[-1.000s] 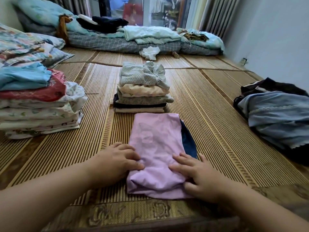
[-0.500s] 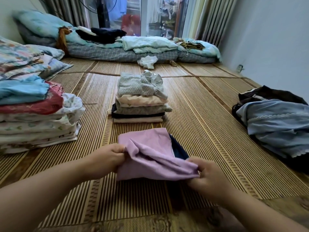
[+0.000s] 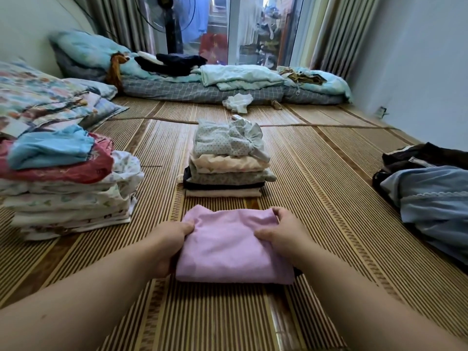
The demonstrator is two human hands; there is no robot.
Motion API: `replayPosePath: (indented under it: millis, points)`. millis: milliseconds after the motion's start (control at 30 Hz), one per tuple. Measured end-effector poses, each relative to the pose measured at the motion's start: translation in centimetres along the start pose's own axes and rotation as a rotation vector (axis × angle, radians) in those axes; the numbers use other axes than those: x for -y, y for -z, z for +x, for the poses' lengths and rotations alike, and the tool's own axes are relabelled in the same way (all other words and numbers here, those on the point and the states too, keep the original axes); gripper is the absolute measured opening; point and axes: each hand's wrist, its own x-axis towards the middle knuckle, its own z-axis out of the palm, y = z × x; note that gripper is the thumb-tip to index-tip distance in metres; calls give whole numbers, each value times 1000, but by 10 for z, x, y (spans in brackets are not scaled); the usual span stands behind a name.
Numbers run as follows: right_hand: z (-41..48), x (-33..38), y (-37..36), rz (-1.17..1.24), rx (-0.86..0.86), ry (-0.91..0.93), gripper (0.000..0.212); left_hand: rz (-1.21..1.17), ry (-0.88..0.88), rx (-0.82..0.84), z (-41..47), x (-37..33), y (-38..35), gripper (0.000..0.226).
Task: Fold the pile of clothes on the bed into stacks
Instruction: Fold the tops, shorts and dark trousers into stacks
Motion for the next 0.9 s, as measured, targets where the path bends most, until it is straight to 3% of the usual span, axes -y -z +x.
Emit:
replayPosePath:
  millis: [100, 167, 233, 300, 367, 567, 733, 800, 900]
  points:
    - [4, -3, -9, -275, -148, 120, 76, 249, -105, -80, 11, 0, -5, 46]
    - [2, -9, -11, -550, -225, 320, 63, 490, -245, -167, 9, 0, -7, 61]
    - [1, -12, -14, -733, -137, 453, 47, 760, -383, -173, 3, 3, -9, 67]
    - [0, -14, -16, -770, 18, 339, 51, 1051, -428, -126, 0, 14, -13, 60]
    - [0, -13, -18, -772, 66, 172, 55, 1204, -361, -132, -1, 21, -14, 58]
    - [2, 2, -13, -472, -74, -188, 76, 926, -299, -92, -2, 11, -17, 72]
    - [5, 3, -2, -282, 53, -268, 43, 494, -220, 72, -2, 4, -8, 62]
    - [6, 2, 0, -252, 106, -271, 41, 481, -218, 94, -3, 3, -6, 55]
    - [6, 3, -2, -190, 173, -243, 41, 653, -325, -4, -3, 4, -7, 49]
